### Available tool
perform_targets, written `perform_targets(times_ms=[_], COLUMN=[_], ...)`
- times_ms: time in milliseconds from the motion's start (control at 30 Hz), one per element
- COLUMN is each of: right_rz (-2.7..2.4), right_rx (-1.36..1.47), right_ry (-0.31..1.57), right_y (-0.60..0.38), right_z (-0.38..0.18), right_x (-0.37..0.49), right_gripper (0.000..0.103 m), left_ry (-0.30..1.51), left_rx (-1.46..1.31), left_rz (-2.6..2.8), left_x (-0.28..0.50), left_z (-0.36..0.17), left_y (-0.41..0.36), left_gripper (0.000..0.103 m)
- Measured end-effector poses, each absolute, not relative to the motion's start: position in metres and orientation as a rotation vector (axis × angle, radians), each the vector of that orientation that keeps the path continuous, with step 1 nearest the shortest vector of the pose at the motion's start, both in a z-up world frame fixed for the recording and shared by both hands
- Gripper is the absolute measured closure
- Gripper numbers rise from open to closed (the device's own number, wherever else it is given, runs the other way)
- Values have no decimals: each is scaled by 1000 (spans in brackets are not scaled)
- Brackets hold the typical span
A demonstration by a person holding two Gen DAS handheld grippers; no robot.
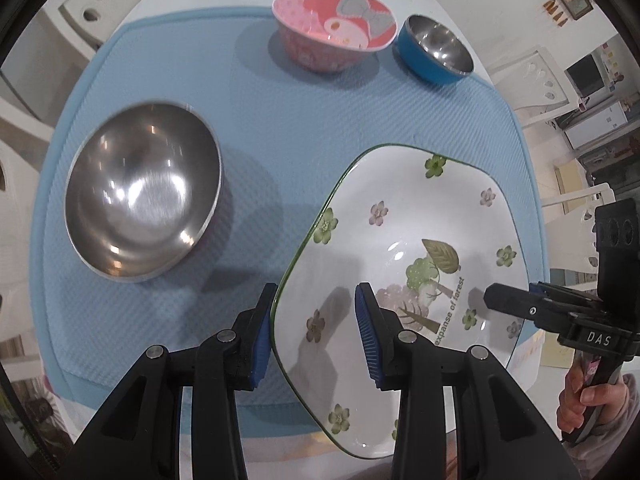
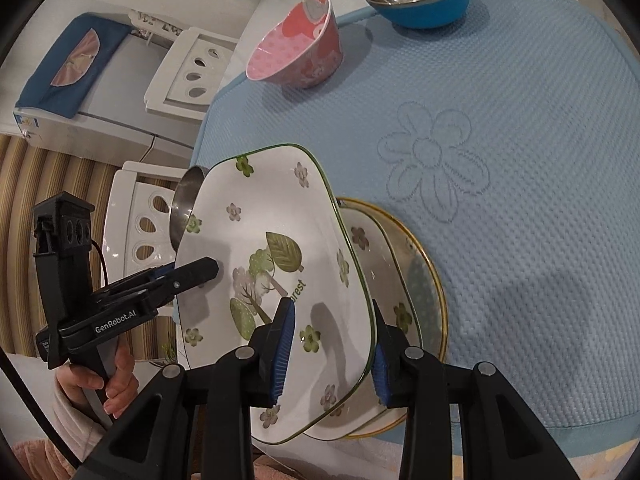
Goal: Organize plates and bowls
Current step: 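Lower the tree plate onto the stacked plates with both grippers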
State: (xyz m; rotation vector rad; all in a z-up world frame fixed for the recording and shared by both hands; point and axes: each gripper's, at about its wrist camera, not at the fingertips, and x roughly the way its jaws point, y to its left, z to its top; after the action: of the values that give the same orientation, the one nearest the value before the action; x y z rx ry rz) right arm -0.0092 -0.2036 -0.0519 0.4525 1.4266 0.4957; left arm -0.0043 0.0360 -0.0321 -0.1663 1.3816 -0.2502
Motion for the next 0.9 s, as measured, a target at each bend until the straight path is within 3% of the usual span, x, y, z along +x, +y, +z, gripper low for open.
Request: perform_targets(times_ms=[900], right_rz=[395], right_rx=[497], right_ry=[1546], right_y=[-194], right_z=[-84], right_x=[-16], right_gripper=[69], left_ry=[1530], left_rx=[-67], left_rz=[-230], left_x=[-13], left_z=[-76], left_y=[5], left_gripper=[68])
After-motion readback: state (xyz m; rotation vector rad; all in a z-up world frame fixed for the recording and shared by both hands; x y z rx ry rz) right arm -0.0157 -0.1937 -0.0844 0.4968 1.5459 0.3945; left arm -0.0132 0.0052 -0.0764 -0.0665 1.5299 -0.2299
